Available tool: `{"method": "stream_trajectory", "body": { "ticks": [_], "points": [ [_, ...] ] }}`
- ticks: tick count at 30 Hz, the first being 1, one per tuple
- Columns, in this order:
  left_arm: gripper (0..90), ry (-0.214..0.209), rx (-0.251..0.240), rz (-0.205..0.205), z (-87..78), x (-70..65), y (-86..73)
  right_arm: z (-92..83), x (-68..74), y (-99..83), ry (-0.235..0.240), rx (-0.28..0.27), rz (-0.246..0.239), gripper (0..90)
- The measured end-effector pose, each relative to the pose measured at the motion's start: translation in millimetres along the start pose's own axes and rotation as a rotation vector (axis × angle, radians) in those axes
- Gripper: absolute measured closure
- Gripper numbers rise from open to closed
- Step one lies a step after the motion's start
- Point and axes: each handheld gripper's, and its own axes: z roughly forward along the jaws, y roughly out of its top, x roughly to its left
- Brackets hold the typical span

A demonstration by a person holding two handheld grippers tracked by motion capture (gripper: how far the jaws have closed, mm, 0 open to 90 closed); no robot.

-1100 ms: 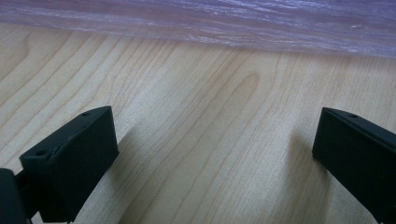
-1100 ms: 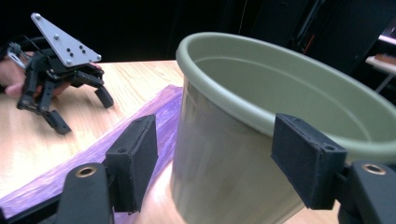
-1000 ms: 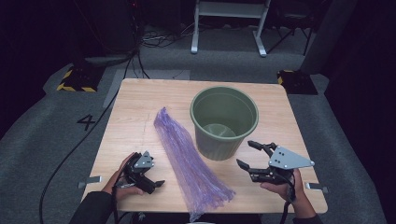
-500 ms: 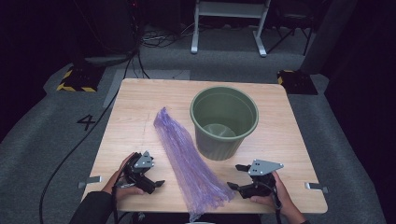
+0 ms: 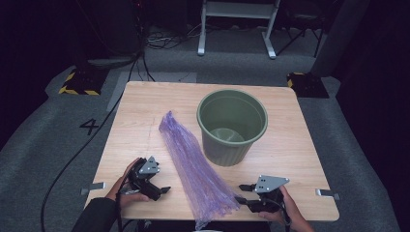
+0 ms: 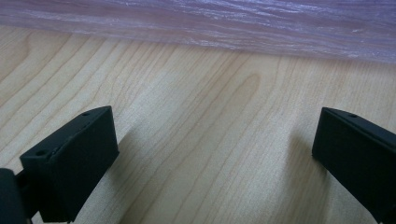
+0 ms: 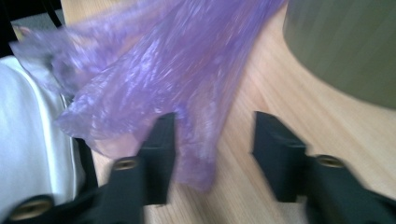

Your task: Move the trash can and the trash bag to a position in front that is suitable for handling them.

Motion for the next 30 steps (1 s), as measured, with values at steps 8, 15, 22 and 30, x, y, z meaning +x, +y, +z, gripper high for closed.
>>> {"method": "stream_trajectory", "body": {
  "ticks": [8, 15, 22, 30],
  "points": [
    [0.0, -0.003, -0.001, 0.001, 0.3, 1.3, 0.2, 2.1, -13.8, -10.5, -0.139, 0.007, -0.021, 82.9],
    [0.3, 0.027, -0.001, -0.027, -4.6, 9.3, -4.7, -6.0, -49.8, -19.2, -0.258, -0.001, 0.098, 82.1],
    [0.3, 0.043, 0.0, -0.04, -6.5, 14.8, -6.5, -17.9, -89.4, -26.5, -0.369, 0.007, 0.155, 81.9],
    [0.3, 0.044, 0.0, -0.043, -6.6, 14.8, -6.6, -34.9, -119.2, -25.9, -0.421, -0.02, 0.264, 44.2]
  ]
}}
